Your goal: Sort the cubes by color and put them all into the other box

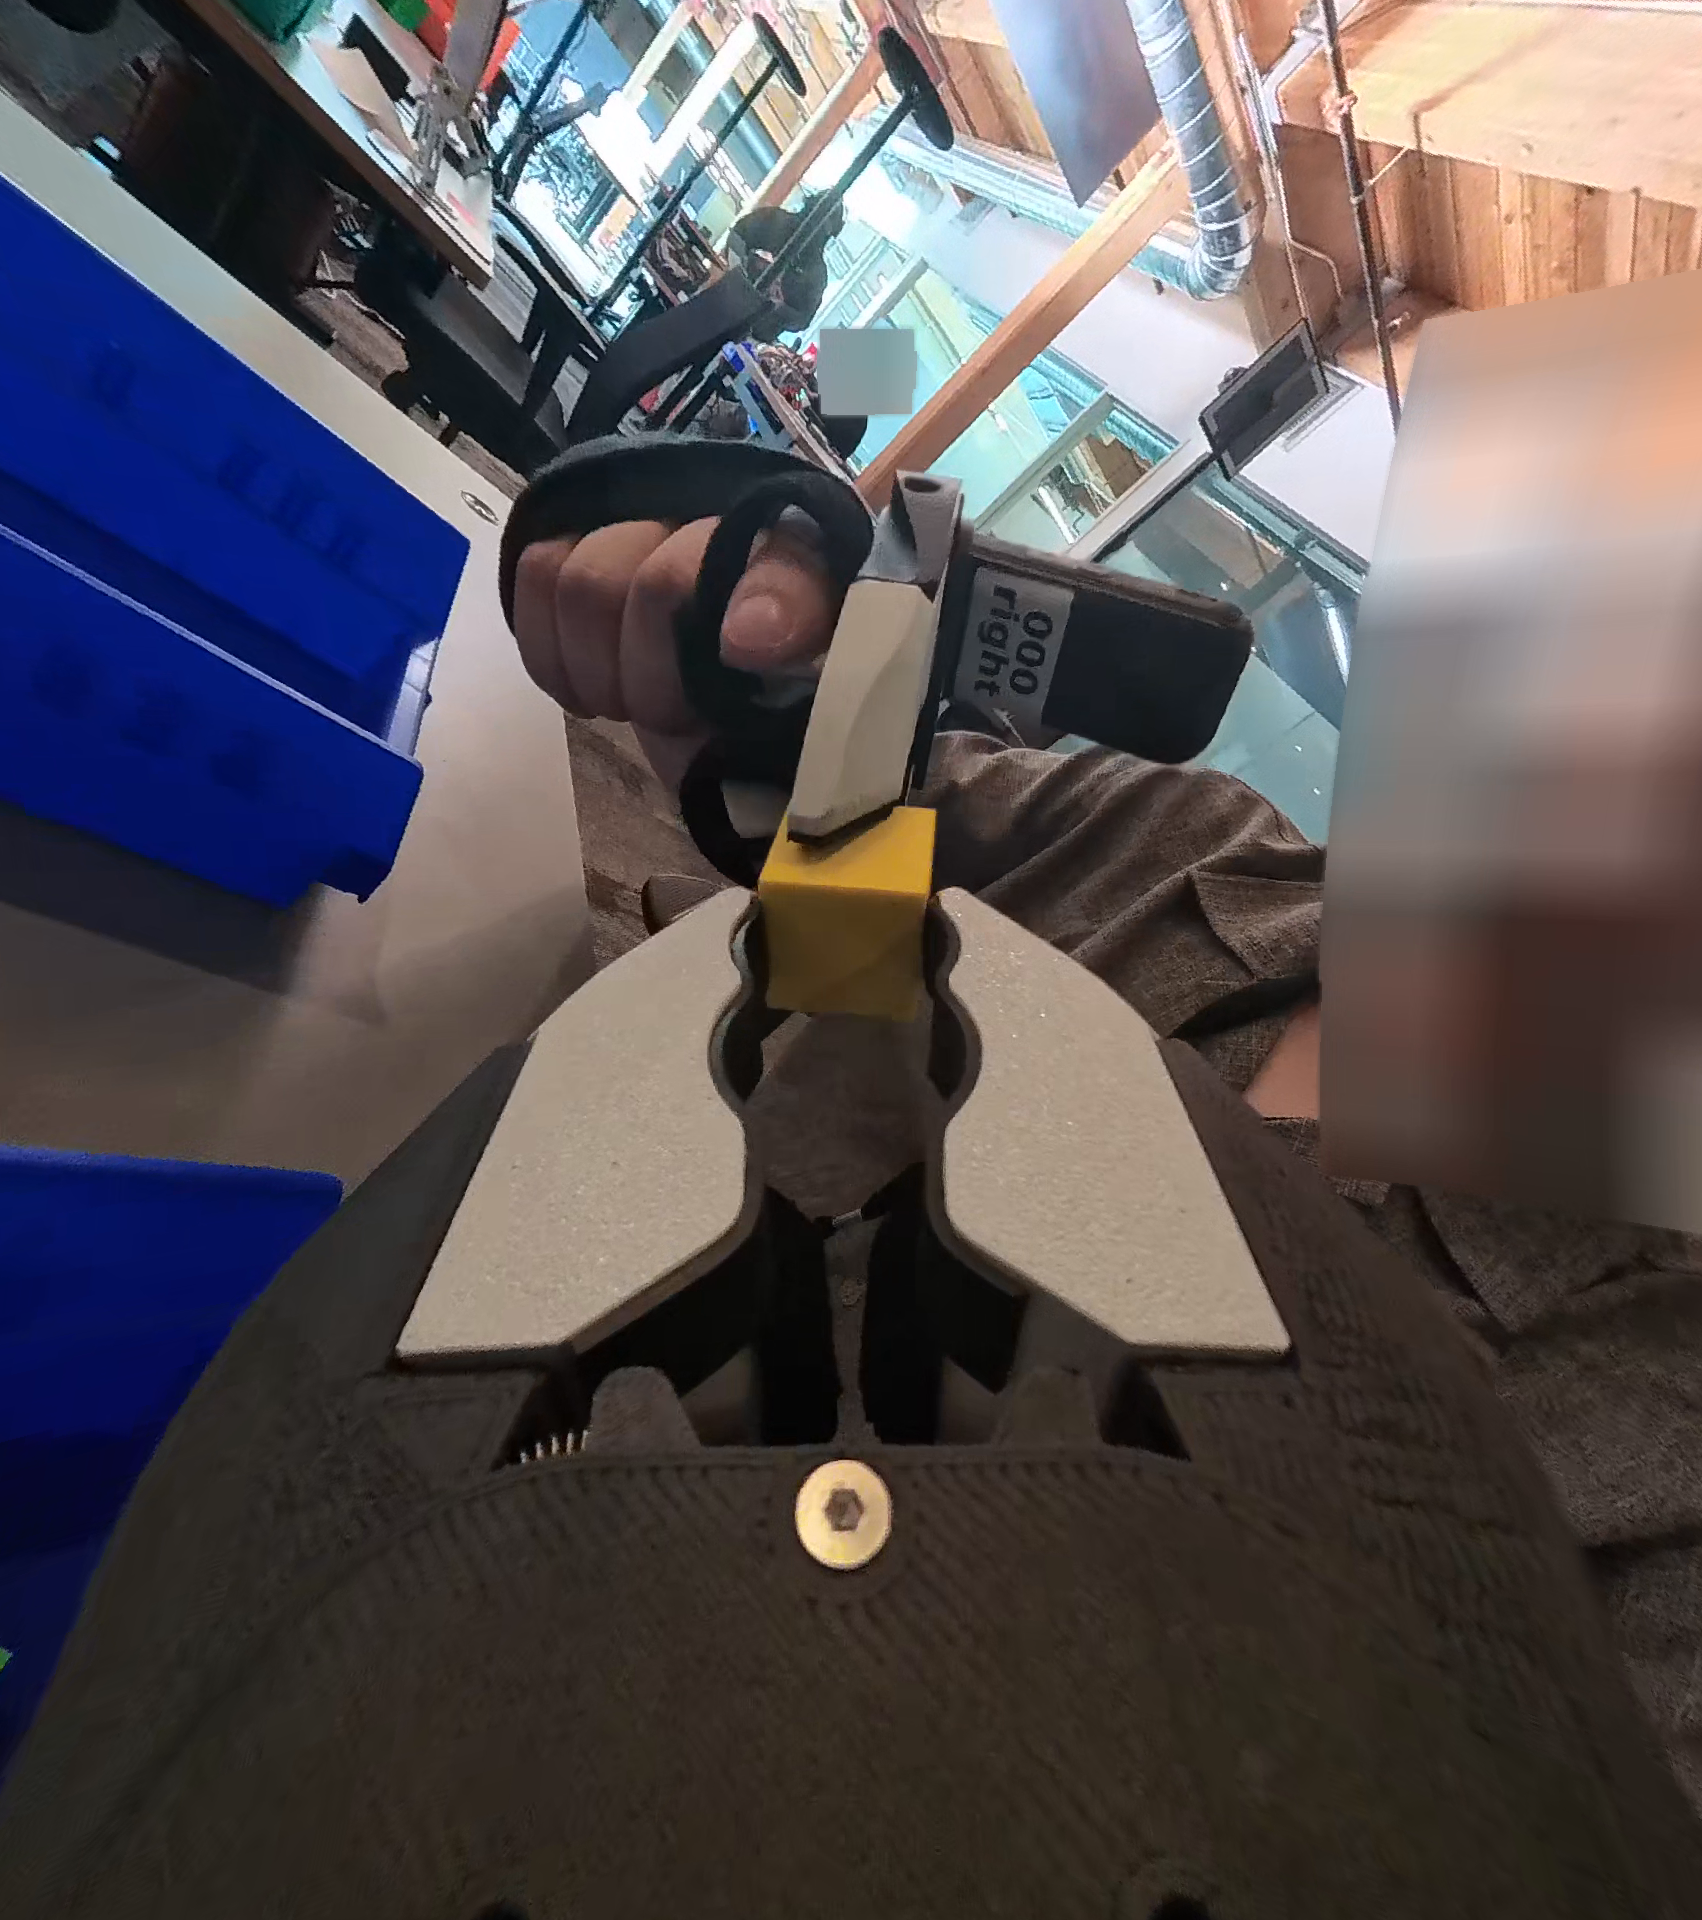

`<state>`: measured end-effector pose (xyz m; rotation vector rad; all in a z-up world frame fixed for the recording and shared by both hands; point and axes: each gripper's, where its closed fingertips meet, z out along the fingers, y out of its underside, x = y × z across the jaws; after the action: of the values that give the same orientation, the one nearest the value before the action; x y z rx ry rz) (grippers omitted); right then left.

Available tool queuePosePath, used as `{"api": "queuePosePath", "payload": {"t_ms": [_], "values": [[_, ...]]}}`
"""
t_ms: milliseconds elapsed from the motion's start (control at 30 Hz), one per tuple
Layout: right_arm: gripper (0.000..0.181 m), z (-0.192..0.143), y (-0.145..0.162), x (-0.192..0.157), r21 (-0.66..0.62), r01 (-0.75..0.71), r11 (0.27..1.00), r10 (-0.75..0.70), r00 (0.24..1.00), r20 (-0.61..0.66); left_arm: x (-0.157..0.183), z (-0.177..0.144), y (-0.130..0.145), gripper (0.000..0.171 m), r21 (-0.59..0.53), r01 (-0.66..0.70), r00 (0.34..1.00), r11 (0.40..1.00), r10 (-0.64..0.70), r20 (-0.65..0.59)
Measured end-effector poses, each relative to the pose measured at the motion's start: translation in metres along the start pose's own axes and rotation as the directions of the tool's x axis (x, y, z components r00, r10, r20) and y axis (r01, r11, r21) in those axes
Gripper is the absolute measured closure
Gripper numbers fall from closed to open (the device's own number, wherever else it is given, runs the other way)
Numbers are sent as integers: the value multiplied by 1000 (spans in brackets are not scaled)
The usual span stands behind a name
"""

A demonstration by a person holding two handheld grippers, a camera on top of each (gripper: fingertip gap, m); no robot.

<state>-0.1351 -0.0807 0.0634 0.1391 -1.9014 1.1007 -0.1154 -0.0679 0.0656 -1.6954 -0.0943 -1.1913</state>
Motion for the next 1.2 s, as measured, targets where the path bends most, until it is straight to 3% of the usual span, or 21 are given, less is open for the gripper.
{"api": "queuePosePath", "payload": {"t_ms": [167, 267, 333, 433, 500, 567, 700, 800, 833, 900, 1000, 1200], "values": [[154, -6, 1, 0, -10, -16, 1000, 16, 1000, 1, 0, 5, -2, 141, 6, 12, 1000, 1000, -12, -29], [154, -14, 7, 2, -35, -12, 999, 12, 1000, -2, -1, 3, -12, 122, 66, -7, 1000, 998, 8, -20], [154, -25, 17, 6, -79, -13, 997, 13, 1000, 0, -7, -2, -17, 121, 81, -62, 997, 995, 59, 43], [154, -56, 49, 27, -218, -50, 975, 49, 999, -10, -20, -12, -23, 123, 55, -187, 957, 981, 169, 238], [154, -83, 82, 45, -340, -132, 931, 132, 991, -24, -30, -22, -25, 127, -9, -285, 876, 959, 264, 404], [154, -112, 124, 59, -491, -247, 836, 258, 965, -47, -39, -33, -28, 129, -89, -367, 753, 926, 352, 556], [154, -160, 207, 60, -729, -412, 547, 466, 873, -144, -42, -50, -39, 129, -214, -498, 473, 840, 470, 745], [153, -183, 261, 43, -852, -393, 347, 506, 843, -183, -41, -59, -41, 129, -284, -541, 298, 792, 496, 816], [153, -185, 274, 35, -874, -369, 317, 522, 837, -165, -41, -60, -41, 127, -296, -545, 263, 785, 495, 828], [153, -186, 296, 20, -908, -309, 283, 550, 828, -110, -40, -61, -39, 126, -301, -547, 233, 781, 488, 841], [153, -183, 323, 8, -933, -169, 319, 527, 849, 27, -36, -66, -38, 123, -296, -560, 204, 774, 475, 856], [153, -176, 372, 19, -963, -26, 268, 487, 866, 112, -24, -74, -40, 124, -279, -582, 191, 764, 462, 866]]}}
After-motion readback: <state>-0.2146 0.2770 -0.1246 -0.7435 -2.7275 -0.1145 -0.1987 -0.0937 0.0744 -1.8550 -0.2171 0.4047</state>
